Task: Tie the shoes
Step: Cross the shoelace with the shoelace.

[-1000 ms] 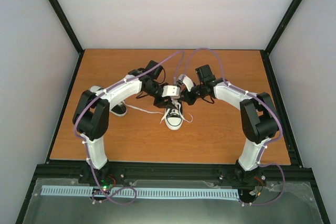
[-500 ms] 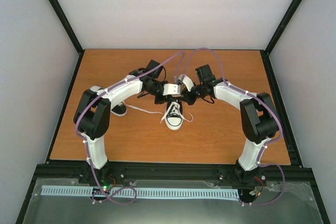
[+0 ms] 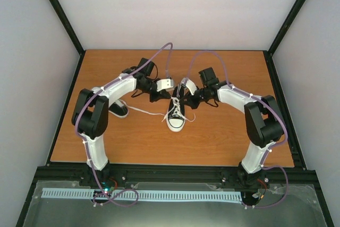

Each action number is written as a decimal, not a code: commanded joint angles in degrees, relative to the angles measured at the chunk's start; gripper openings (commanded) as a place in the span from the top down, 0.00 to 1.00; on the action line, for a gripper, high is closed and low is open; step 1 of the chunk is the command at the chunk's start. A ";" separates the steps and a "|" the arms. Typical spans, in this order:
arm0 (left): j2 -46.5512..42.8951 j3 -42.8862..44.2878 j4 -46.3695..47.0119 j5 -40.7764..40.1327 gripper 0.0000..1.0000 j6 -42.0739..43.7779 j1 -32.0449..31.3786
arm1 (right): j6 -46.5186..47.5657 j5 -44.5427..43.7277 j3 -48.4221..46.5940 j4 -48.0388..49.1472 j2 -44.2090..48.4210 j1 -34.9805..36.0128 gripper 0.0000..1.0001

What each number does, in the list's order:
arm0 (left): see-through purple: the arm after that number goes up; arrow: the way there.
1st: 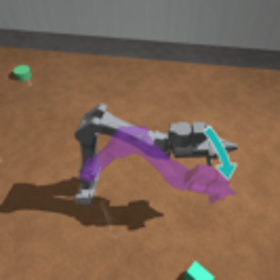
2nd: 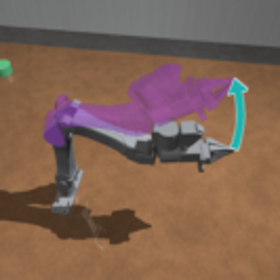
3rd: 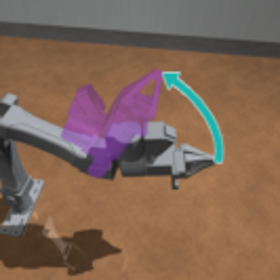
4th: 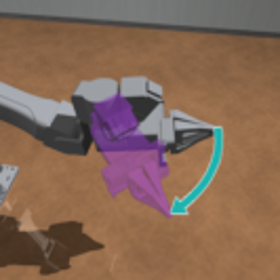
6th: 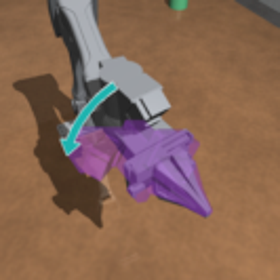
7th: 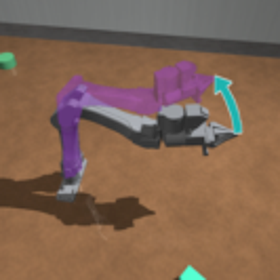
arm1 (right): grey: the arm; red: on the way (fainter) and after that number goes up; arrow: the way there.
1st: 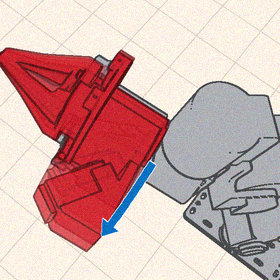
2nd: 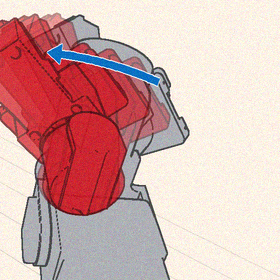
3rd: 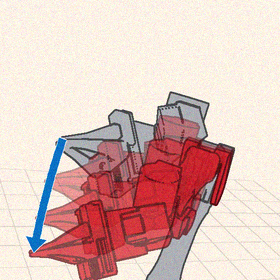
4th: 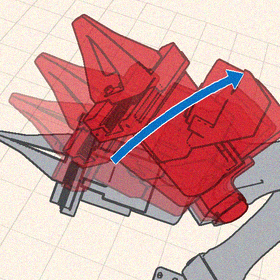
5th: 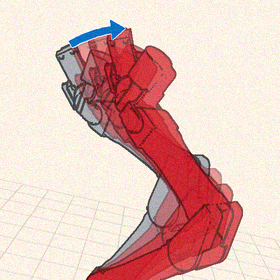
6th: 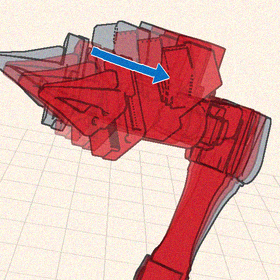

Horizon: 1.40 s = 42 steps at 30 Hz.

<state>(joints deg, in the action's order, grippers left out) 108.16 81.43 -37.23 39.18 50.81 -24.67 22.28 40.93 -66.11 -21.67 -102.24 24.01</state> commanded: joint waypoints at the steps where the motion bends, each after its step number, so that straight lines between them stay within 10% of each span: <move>1: 2.56 0.94 0.77 1.66 0.99 -1.66 0.28 | 0.87 1.72 1.16 -0.29 2.91 -0.37 0.97; 11: 7.13 3.51 -0.26 2.15 0.96 -1.49 0.84 | 1.27 1.80 2.44 -0.30 2.98 -0.37 0.97; 23: 4.51 3.48 -3.60 3.08 0.27 13.81 0.64 | 1.10 2.09 -0.84 -0.71 0.18 -0.37 0.97; 42: 8.48 4.74 4.42 -0.69 0.32 12.40 -3.89 | 0.92 3.76 -0.87 0.40 -0.64 -0.37 0.97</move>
<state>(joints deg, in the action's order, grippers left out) 115.18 83.96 -34.24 37.26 62.76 -28.14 22.90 42.70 -65.84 -21.63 -102.39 23.77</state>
